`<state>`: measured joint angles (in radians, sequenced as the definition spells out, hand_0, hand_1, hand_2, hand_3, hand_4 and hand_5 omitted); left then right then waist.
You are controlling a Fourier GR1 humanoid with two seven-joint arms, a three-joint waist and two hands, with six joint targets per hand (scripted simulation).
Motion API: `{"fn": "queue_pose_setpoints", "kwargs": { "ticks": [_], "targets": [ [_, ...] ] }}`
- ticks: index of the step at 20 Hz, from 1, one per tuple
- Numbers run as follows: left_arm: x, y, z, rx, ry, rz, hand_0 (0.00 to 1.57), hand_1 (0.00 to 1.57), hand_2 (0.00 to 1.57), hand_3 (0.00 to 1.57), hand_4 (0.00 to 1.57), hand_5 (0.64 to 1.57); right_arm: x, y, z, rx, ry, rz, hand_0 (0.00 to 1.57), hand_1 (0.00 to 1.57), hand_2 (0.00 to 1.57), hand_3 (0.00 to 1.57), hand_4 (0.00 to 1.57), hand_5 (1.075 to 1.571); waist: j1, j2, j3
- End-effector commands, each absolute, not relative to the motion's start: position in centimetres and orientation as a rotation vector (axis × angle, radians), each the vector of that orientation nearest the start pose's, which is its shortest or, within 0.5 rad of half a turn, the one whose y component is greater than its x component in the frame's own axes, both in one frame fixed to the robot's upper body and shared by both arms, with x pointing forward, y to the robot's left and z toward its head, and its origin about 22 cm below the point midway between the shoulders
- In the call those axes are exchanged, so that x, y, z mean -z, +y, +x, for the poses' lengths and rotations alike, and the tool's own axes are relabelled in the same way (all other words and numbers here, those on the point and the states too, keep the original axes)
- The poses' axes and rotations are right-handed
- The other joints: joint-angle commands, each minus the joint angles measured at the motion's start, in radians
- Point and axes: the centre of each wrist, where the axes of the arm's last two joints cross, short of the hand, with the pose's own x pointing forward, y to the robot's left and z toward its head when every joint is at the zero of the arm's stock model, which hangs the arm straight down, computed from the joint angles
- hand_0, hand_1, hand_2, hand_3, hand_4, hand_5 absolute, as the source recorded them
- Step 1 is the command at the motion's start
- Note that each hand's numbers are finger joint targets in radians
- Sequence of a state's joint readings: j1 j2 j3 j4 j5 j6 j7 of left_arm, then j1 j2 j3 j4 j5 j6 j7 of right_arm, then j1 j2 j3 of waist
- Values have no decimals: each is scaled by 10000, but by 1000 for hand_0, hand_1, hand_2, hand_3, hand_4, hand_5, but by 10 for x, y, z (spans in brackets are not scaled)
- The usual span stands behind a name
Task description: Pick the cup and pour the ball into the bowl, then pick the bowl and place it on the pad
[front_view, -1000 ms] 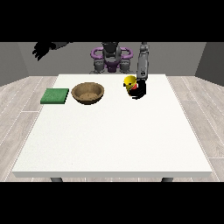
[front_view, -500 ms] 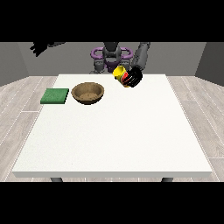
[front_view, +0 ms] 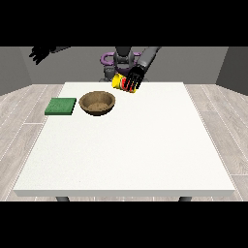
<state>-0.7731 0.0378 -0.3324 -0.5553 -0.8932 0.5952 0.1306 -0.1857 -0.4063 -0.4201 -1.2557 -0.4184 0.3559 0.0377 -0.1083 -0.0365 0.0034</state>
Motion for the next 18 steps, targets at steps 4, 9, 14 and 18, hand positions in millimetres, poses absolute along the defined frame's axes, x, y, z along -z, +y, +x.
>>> {"fn": "queue_pose_setpoints", "kwargs": {
  "ticks": [4,9,14,18],
  "targets": [
    [-14,66,389,11664,-14624,12508,1311,1311,1571,1571,1470,1529,-47,-416,284,987,-15877,724,0,0,0,172,699,1560,-349,71,-20],
    [-17,58,392,13784,-13498,14822,1487,1487,1571,1571,1191,1561,-31,-415,276,984,-15601,612,0,0,0,250,697,1555,-295,-256,-20],
    [-30,33,381,15403,-12798,15798,730,730,1571,1569,1012,1570,-24,-384,298,1015,-15452,904,0,0,0,300,699,1555,-398,-362,-26],
    [-40,22,377,16220,-12361,16268,254,254,1235,1557,1077,1570,-20,-388,296,1010,-15705,1138,0,0,0,324,690,1553,-627,-24,-30]
  ]
}}
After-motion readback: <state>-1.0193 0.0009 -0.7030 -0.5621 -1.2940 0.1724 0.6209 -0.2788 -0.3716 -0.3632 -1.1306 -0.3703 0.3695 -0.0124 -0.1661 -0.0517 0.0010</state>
